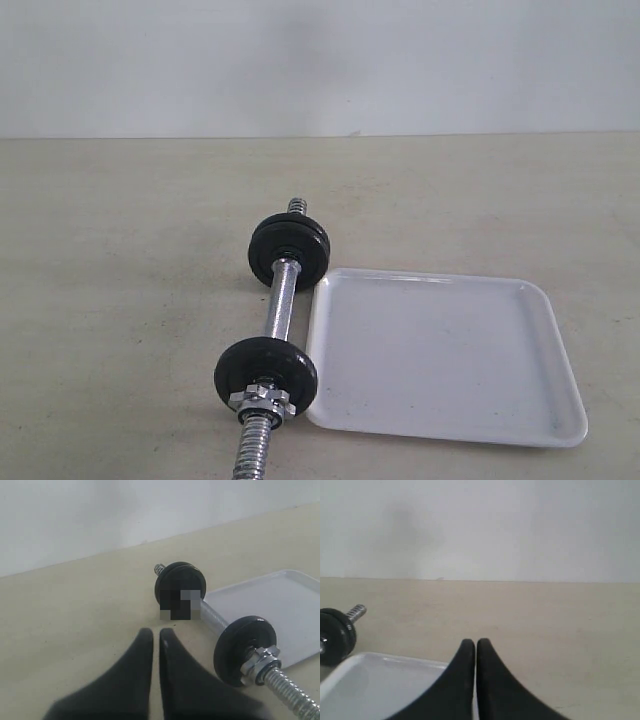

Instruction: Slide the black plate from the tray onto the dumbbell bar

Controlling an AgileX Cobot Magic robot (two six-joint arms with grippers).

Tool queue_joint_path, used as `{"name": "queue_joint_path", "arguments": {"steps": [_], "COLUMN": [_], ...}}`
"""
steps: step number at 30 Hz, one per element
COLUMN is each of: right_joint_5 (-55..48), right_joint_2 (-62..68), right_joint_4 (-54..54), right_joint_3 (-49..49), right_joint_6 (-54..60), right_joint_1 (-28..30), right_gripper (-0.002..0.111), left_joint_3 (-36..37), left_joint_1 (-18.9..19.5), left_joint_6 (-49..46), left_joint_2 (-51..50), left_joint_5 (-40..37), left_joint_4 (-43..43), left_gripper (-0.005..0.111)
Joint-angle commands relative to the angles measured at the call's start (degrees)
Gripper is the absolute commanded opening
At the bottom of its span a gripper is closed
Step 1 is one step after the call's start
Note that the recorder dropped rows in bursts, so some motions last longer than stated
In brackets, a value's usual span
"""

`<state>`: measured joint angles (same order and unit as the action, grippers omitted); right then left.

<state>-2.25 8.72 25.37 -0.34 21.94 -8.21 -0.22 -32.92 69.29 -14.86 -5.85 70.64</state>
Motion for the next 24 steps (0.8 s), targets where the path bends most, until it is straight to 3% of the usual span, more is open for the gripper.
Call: {"name": "queue_joint_path", "arguments": {"steps": [1,10,24], "right_joint_5": [0.55,-5.55,-19.19], "right_joint_2": [-0.35,-8.72,-8.72], "right_joint_4": [-0.39,-0.39,-3.49], "right_joint_3": [0.34,0.34,0.34], "right_joint_6": [0.39,0.65,2.59], "right_joint_1": [6.80,15.13,15.61], "right_gripper": [0.000,0.000,0.000], "left_joint_3": [0.22,0.22,0.22], "left_joint_1": [-0.26,-0.26,-0.26], "left_joint_6": [0.41,0.41,0.27], "left_joint_2": [0.18,0.18,0.18], "left_joint_5": [0.05,0.05,0.15], "left_joint_4": [0.29,0.29,0.29], "left_gripper": [0.004,0.004,0.004]}}
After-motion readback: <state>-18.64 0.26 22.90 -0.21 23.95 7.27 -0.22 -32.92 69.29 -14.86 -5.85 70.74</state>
